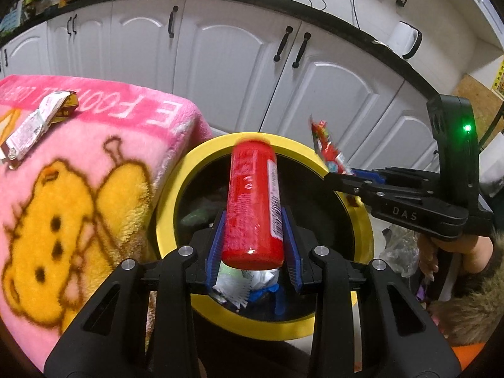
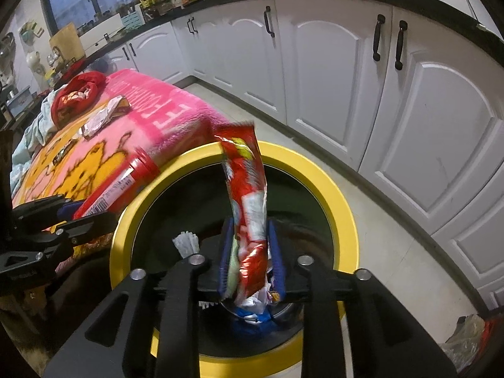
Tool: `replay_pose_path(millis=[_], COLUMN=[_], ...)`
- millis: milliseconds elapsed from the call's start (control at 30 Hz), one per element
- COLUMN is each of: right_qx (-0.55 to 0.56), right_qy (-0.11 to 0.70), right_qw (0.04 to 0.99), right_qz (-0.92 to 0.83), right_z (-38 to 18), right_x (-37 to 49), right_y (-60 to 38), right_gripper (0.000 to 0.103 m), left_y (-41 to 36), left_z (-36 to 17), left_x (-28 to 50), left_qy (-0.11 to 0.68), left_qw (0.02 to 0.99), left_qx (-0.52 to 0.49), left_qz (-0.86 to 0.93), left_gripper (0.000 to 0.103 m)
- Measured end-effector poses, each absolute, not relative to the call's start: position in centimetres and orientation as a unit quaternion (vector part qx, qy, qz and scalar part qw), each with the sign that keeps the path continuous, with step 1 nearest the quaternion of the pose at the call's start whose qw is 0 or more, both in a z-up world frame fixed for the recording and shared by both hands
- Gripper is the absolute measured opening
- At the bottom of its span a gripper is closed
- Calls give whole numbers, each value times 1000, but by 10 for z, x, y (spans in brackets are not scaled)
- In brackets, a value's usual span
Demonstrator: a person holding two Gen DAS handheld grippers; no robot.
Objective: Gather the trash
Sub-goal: 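Open both tools to drop the candy bar and can into the bin, then move both tools back over the blanket toward the last wrappers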
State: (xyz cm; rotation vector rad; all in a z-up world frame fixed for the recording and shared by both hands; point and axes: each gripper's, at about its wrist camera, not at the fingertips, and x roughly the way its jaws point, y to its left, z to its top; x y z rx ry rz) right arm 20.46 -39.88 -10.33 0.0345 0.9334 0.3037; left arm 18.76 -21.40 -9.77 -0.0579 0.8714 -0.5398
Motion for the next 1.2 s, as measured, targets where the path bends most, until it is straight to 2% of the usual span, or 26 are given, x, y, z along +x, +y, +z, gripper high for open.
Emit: replay_pose_path(millis=[67, 133, 367, 500, 600, 700, 867, 1200], right_qx=[19, 19, 25, 26, 29, 31, 33, 28], right_qy=[447, 446, 438, 431, 421, 407, 386, 363], right_qw=[883, 884, 888, 891, 896, 902, 911, 916], right_qz=[145, 143, 137, 137, 138, 139, 142, 170], right_z=[-102, -101, -96, -90, -81, -70, -51, -22], right_x=[205, 205, 204, 203, 201, 198, 193, 191], right_y=[-399, -400, -404, -402, -399, -396, -386, -348], right_gripper=[31, 34, 46, 53, 61, 68, 76, 78], left_y=[-213, -211, -203, -198, -193, -187, -173, -133], left_z=[-98, -97, -93, -89, -83, -75, -61, -41], left_x=[188, 187, 187, 185, 182, 181, 176, 171], left_qy=[417, 415, 409, 402, 393, 383, 362, 327], left_qw=[872, 873, 879, 885, 892, 900, 913, 933], left_qx=[-27, -30, -32, -31, -24, -21, -18, -30], left_qz=[-255, -254, -243, -233, -221, -208, -188, -144], left_gripper=[31, 44, 56, 74, 77, 92, 92, 92])
